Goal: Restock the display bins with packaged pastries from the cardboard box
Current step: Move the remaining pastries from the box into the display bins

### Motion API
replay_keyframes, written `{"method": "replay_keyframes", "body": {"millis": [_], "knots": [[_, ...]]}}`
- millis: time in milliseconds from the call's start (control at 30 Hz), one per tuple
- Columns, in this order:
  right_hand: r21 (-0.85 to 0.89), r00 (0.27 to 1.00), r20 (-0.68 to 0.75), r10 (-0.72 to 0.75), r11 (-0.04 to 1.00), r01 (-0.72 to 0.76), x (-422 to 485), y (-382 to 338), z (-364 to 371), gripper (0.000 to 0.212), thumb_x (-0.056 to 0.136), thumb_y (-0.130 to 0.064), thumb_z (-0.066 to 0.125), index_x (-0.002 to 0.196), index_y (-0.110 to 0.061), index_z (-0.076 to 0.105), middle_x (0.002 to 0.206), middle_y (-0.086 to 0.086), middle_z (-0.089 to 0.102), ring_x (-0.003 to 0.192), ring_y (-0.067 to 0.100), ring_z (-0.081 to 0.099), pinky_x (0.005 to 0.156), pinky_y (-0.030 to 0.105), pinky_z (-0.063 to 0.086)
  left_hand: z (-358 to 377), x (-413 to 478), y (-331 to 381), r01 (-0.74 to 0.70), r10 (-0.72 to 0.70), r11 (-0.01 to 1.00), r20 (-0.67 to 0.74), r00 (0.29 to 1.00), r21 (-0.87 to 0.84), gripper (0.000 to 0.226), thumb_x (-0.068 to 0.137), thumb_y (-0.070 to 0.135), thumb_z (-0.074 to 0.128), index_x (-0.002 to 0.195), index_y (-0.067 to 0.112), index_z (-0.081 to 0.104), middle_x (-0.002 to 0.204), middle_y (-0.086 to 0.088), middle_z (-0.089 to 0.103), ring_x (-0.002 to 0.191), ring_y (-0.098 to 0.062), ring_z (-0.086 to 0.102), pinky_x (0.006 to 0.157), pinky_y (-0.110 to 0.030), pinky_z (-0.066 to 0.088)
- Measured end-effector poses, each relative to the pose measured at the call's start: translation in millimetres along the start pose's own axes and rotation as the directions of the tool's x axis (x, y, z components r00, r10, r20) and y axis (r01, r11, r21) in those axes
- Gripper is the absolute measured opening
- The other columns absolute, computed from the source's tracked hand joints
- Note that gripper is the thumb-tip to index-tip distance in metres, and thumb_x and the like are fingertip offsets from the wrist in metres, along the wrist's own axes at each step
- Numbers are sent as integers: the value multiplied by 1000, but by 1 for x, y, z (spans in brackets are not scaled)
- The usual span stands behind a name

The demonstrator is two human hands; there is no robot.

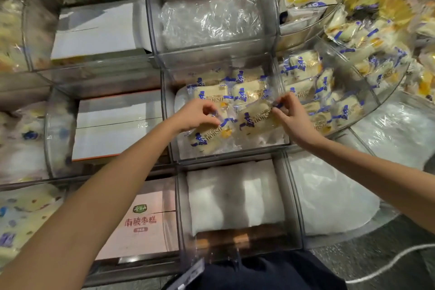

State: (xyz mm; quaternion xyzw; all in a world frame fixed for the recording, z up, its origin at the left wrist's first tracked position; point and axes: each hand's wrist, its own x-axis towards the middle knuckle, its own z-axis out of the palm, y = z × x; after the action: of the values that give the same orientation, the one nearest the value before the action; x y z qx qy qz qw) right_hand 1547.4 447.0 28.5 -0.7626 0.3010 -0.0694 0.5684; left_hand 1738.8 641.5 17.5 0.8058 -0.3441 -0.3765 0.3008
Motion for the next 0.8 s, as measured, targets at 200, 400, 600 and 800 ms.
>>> {"method": "replay_keyframes", "body": {"millis": [200, 400, 600, 800], "knots": [[-427, 936, 351, 32, 895, 130, 10, -7, -10, 77, 86, 3, 64, 149, -25, 30, 109, 5, 58, 91, 18, 63, 76, 30, 55, 12, 4, 14, -114, 43, 952, 246, 968, 283, 20, 86, 25, 73, 104, 16, 72, 83, 11, 57, 76, -3, 49, 69, -18, 36], [-675, 846, 527, -79, 567, 473, 35, -13, -1, 34, 92, -18, 62, 125, -14, 63, 120, 8, 61, 105, 26, 61, 87, 34, 49, 27, -3, 9, -102, 89, 965, 66, 994, 242, 34, 82, 29, 77, 108, 15, 62, 99, 5, 60, 92, -13, 55, 74, -19, 40], [-737, 770, 637, -33, 267, 621, 35, -6, 1, 54, 99, -4, 40, 146, -30, 42, 114, 5, 62, 102, 22, 62, 70, 27, 48, 18, -23, -19, -61, 50, 938, 41, 998, 340, 34, 85, 23, 74, 116, 13, 64, 112, -3, 67, 104, -17, 60, 94, -37, 49], [-729, 741, 664, -98, 135, 671, 31, -3, 2, 54, 99, -45, 41, 150, -25, 36, 142, 10, 48, 129, 27, 45, 106, 40, 40, 25, -16, -8, -167, 143, 866, 87, 986, 472, 16, 90, 24, 68, 102, 15, 64, 91, 6, 59, 89, -17, 57, 74, -28, 38]]}}
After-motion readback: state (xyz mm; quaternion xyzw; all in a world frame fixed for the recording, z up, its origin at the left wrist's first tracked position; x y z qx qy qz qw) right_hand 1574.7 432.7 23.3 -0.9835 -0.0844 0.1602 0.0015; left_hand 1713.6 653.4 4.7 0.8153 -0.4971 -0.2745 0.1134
